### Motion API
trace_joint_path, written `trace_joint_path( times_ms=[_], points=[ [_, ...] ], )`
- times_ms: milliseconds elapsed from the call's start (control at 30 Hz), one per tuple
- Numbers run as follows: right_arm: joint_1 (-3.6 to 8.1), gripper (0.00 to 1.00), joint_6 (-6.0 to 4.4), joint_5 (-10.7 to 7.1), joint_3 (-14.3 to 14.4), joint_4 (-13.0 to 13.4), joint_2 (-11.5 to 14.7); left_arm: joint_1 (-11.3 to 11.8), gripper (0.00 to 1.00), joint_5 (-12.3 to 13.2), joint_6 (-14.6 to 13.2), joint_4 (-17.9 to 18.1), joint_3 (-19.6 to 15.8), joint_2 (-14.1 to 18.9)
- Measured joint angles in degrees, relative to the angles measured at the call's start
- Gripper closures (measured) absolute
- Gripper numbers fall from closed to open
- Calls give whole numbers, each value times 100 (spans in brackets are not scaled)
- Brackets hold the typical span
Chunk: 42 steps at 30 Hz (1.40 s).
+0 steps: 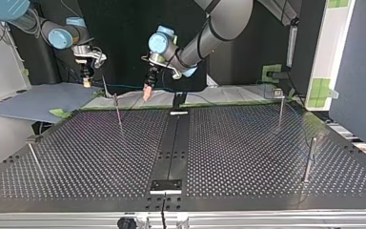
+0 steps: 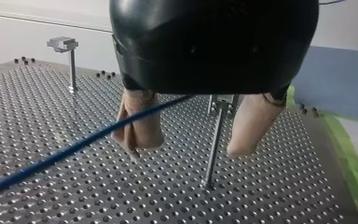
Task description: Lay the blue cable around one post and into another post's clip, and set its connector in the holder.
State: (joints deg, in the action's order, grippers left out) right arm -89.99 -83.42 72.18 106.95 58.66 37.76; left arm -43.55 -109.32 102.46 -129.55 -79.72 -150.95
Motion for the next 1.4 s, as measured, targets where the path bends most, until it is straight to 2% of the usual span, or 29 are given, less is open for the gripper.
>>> trace_joint_path(
  times_ms=[167,300,400,700,767,800,867,900,933,967,1000,1067,1200,1233,1400],
  points=[
    [36,100,-45,28,-1,51,0,-51,0,-52,-93,-208,244,-240],
    [74,100,-190,15,-2,148,-2,-96,0,-75,-54,-195,467,-372],
    [87,100,-249,4,-2,208,-5,-109,0,-86,19,-129,648,-402],
    [150,100,-314,0,-15,258,-7,-112,0,-165,87,-88,882,-411],
    [171,100,-366,-1,-21,276,-8,-110,25,-190,77,-77,883,-413],
    [183,100,-402,-4,-24,287,-8,-107,25,-199,71,-70,883,-412],
    [202,100,-447,-7,-27,304,-8,-105,45,-200,57,-48,882,-412],
    [217,100,-472,-8,-27,315,-8,-107,45,-192,49,-35,882,-412],
    [227,100,-491,-8,-29,324,-8,-110,54,-180,43,-18,882,-413],
    [239,100,-514,-9,-30,335,-8,-113,59,-163,35,13,882,-415],
    [253,100,-547,-11,-33,350,-8,-115,59,-147,31,43,882,-415],
    [274,100,-592,-16,-36,377,-9,-118,69,-91,25,112,878,-414],
    [313,100,-640,-20,-44,415,-8,-120,71,77,-32,183,874,-417],
    [320,100,-644,-19,-44,417,-8,-120,76,104,-60,192,865,-417],
    [354,100,-652,-4,-75,391,-8,-115,76,205,-146,364,724,-419]
  ],
)
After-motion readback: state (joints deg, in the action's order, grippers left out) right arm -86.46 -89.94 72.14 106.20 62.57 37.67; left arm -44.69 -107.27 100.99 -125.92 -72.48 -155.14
